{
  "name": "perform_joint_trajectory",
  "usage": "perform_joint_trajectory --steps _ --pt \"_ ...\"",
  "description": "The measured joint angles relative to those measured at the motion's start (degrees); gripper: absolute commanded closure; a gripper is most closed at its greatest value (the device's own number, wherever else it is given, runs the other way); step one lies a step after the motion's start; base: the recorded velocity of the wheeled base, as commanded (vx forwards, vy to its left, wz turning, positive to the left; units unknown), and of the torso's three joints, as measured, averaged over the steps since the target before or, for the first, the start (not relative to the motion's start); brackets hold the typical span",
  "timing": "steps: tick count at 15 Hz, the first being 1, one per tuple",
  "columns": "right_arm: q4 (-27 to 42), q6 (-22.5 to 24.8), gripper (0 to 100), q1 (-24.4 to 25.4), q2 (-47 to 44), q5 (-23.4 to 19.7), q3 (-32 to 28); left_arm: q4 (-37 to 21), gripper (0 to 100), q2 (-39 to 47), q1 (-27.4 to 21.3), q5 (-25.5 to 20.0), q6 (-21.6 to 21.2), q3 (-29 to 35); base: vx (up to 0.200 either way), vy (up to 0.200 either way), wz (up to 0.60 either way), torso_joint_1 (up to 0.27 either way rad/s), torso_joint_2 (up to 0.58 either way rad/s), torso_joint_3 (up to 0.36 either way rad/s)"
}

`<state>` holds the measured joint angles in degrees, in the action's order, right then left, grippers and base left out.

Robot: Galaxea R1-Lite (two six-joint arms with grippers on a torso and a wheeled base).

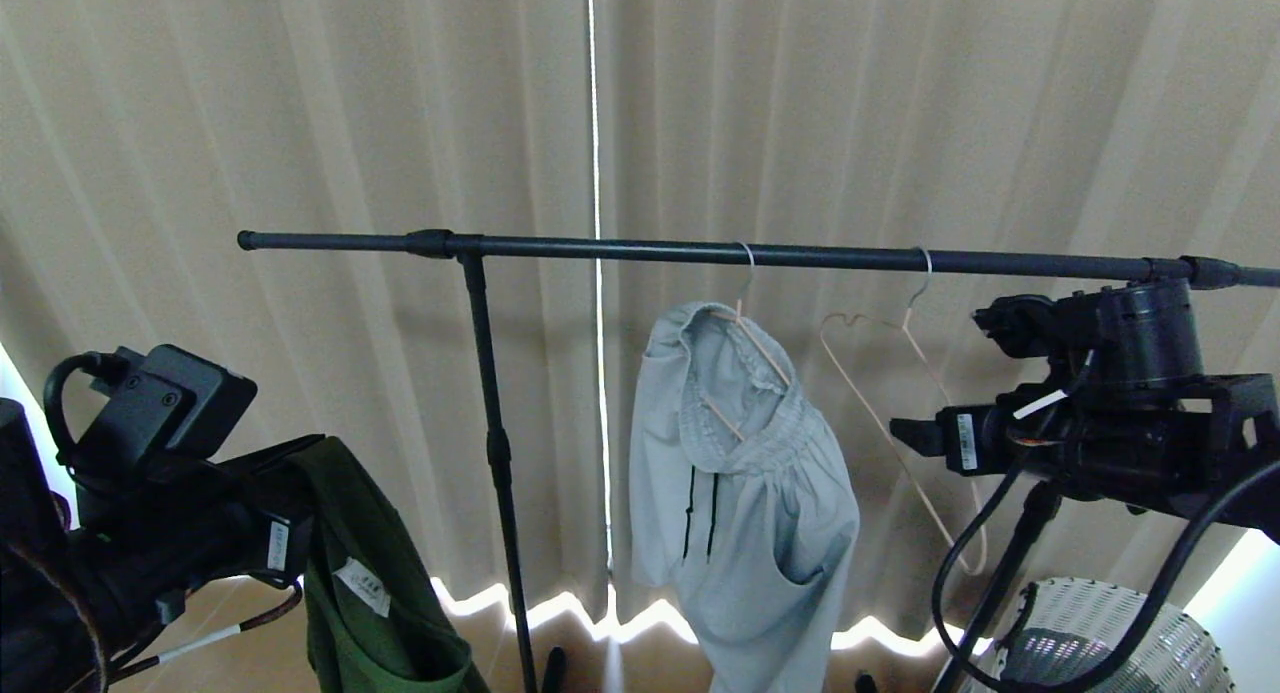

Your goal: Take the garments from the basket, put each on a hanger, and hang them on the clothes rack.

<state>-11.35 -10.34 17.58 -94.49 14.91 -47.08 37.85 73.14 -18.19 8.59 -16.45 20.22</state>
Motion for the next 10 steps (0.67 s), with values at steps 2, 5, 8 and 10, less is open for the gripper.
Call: perform_joint_trajectory --steps 2,5,8,10 --pt "-0.30 -0.17 0 0.13 -2.91 1.15 -1.45 0.55 100 -0.07 0.00 0.00 0.02 -0.09 0.000 0.000 0.00 0.000 0.00 0.000" --pt "-0.44 -0.22 0 0.15 -5.62 1.67 -3.19 0.79 100 -0.10 0.00 -0.01 0.02 -0.20 0.000 0.000 0.00 0.000 0.00 0.000" --pt "-0.44 -0.26 0 0.09 -7.55 1.93 -5.10 0.84 100 -0.13 0.00 0.00 0.00 -0.27 0.000 0.000 0.00 0.000 0.00 0.000" --pt "-0.85 -0.26 0 -0.09 -8.48 1.97 -5.60 0.82 100 -0.16 -0.05 0.00 0.00 -0.33 0.000 0.000 0.00 0.000 0.00 0.000"
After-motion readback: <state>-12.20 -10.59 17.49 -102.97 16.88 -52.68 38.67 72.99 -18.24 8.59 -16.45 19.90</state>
